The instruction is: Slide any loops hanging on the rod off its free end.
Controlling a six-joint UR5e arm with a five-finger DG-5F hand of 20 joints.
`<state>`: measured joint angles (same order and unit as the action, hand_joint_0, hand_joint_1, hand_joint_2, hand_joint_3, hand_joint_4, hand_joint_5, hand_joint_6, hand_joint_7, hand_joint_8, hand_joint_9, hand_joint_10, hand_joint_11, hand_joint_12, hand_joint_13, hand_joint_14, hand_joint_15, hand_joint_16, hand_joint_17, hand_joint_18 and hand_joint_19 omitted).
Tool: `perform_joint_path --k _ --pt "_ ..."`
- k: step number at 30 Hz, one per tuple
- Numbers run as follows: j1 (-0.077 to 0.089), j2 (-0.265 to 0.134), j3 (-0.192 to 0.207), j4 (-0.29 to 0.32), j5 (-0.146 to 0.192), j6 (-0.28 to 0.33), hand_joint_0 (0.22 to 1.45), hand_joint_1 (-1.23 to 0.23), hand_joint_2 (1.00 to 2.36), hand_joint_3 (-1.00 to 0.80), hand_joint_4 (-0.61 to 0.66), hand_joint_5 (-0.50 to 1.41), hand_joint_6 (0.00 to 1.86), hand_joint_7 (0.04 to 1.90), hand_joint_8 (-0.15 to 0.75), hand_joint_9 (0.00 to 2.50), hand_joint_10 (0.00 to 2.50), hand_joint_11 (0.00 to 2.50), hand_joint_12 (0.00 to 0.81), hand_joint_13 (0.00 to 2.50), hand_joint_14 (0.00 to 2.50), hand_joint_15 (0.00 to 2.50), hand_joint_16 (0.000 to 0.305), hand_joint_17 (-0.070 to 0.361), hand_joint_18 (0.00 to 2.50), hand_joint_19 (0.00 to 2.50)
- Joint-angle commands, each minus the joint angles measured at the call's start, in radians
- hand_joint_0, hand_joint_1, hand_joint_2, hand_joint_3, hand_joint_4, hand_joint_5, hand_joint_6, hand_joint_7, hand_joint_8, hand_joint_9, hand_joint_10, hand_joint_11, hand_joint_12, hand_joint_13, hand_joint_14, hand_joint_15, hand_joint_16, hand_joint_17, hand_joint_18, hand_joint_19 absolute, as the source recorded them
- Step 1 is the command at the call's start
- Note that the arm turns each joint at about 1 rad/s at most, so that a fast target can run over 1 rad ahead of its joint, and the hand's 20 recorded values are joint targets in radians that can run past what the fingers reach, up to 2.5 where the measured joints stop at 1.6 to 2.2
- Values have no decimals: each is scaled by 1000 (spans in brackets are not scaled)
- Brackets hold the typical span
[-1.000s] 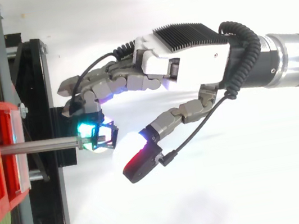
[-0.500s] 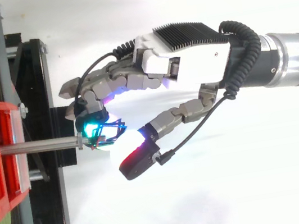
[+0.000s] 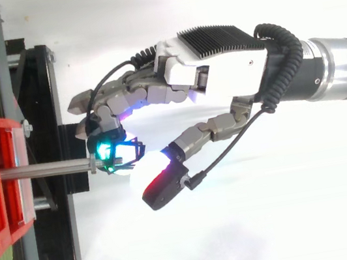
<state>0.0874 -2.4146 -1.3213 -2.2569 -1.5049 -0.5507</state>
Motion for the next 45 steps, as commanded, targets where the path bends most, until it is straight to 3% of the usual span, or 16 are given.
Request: perform_joint_path --k 1,11,35,39,45 --pt "0 0 -1 0 0 0 632 -439 1010 -391 200 -104 590 1397 291 700 3 101 322 465 0 0 47 105 550 418" --pt "0 -1 22 -7 2 0 610 -574 1021 -186 191 -142 696 1280 296 690 6 168 325 472 0 0 47 105 571 404" --pt "6 0 28 -10 0 -2 620 -597 1021 -182 178 -156 750 1237 290 696 7 196 326 457 0 0 47 105 571 396" --pt "5 0 28 -23 -29 -5 621 -596 1021 -183 184 -157 750 1229 290 693 6 187 325 456 0 0 47 105 570 396" --pt "2 11 28 -93 -61 -5 620 -595 1021 -180 182 -158 750 1234 288 688 6 186 324 449 0 0 47 105 567 396"
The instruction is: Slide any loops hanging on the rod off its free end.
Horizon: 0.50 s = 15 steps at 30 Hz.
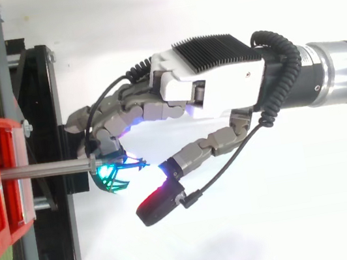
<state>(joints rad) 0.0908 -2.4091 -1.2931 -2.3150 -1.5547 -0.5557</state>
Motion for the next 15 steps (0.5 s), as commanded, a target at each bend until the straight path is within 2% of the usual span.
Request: perform_joint_path --k 1,4,10,13,14,15 --pt "-3 5 0 -44 -11 0 622 -595 1021 -185 183 -158 751 1225 287 688 7 194 325 449 0 0 47 105 567 396" --pt "-5 8 0 -69 -11 0 622 -595 1021 -185 178 -158 750 1236 290 687 7 192 325 448 0 0 47 105 565 399" --pt "-6 42 -21 -96 -7 0 620 -596 1022 -173 178 -158 750 1235 289 685 8 190 325 448 0 0 47 105 567 396" --pt "-5 76 -74 -96 -2 0 619 -615 1021 -177 201 -160 750 1228 289 682 7 203 326 448 0 0 47 105 566 391" --pt "0 100 -112 -96 18 0 618 -623 1022 -178 212 -160 750 1219 290 682 7 199 325 446 0 0 47 105 565 380" --pt "1 110 -123 -96 27 0 618 -632 1020 -181 212 -161 750 1224 289 681 7 199 326 446 0 0 47 105 565 383"
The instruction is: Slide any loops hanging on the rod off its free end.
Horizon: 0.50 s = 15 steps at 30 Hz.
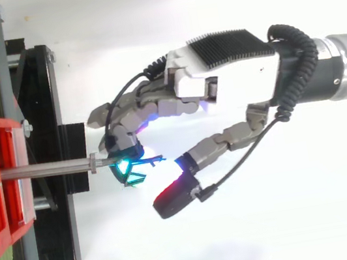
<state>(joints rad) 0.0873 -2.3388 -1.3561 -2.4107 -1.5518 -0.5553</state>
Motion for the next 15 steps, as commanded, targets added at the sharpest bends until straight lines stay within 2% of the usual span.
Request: perform_joint_path --k 1,2,3,6,15 --pt "5 47 -74 -1 33 0 616 -643 1020 -183 221 -163 751 1226 289 678 7 197 327 447 0 0 47 105 567 379" --pt "6 55 -84 -1 44 0 615 -647 1020 -185 216 -164 751 1224 293 675 7 204 328 448 0 0 47 105 567 379" --pt "9 76 -107 1 68 0 615 -647 1020 -185 221 -164 751 1222 292 676 7 202 327 448 0 0 47 106 567 379" --pt "9 93 -118 -2 81 1 615 -650 1020 -187 220 -164 752 1215 293 678 7 203 328 449 0 0 47 106 566 389" --pt "5 101 -118 -13 79 8 616 -640 1020 -196 224 -164 753 1226 295 685 7 208 329 450 0 0 47 106 569 379"
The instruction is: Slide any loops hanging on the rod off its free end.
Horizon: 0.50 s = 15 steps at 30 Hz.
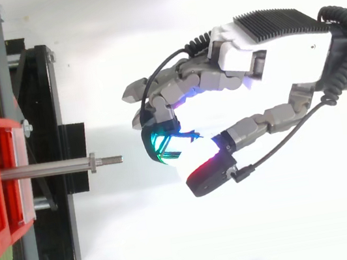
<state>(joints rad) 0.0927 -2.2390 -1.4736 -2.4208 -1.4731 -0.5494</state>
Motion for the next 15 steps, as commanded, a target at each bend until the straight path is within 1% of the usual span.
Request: perform_joint_path --k 1,3,4,5,6,7,8,10,11,14,15 --pt "-2 4 -1 -6 0 3 620 -640 1020 -203 228 -168 758 1208 297 683 7 218 329 451 0 0 47 106 569 378" --pt "-2 7 -1 -12 2 6 626 -680 1020 -220 226 -175 765 1192 299 676 10 230 329 450 0 0 47 106 574 370" --pt "-1 18 -1 -21 5 8 632 -719 1019 -234 225 -178 769 1193 299 673 8 243 329 451 0 0 47 106 578 371" --pt "-1 19 -1 -27 5 8 635 -734 1018 -246 224 -180 775 1179 297 673 8 237 329 453 0 0 47 107 582 361" --pt "-1 32 -1 -44 8 11 636 -735 1018 -249 223 -181 778 1171 293 672 8 238 329 452 0 0 47 107 582 361" --pt "-1 33 -1 -52 10 11 638 -743 1018 -260 223 -182 780 1172 293 671 8 240 328 453 0 0 47 106 584 364" --pt "-1 50 -1 -80 19 16 643 -748 1016 -278 225 -183 780 1169 293 669 10 231 327 455 0 0 47 106 588 363" --pt "-1 61 -1 -109 37 25 648 -753 1015 -299 222 -183 782 1155 293 669 8 232 328 461 0 0 47 106 593 361" --pt "-1 62 -1 -120 45 32 650 -753 1015 -308 223 -183 783 1153 292 669 8 243 327 461 0 0 47 106 596 353" --pt "1 70 -1 -133 54 54 657 -757 1012 -354 224 -184 783 1148 291 669 8 232 326 463 0 0 47 106 599 359" --pt "2 73 -1 -138 54 74 657 -758 1012 -354 225 -184 782 1157 289 670 8 244 326 464 0 0 47 106 600 360"
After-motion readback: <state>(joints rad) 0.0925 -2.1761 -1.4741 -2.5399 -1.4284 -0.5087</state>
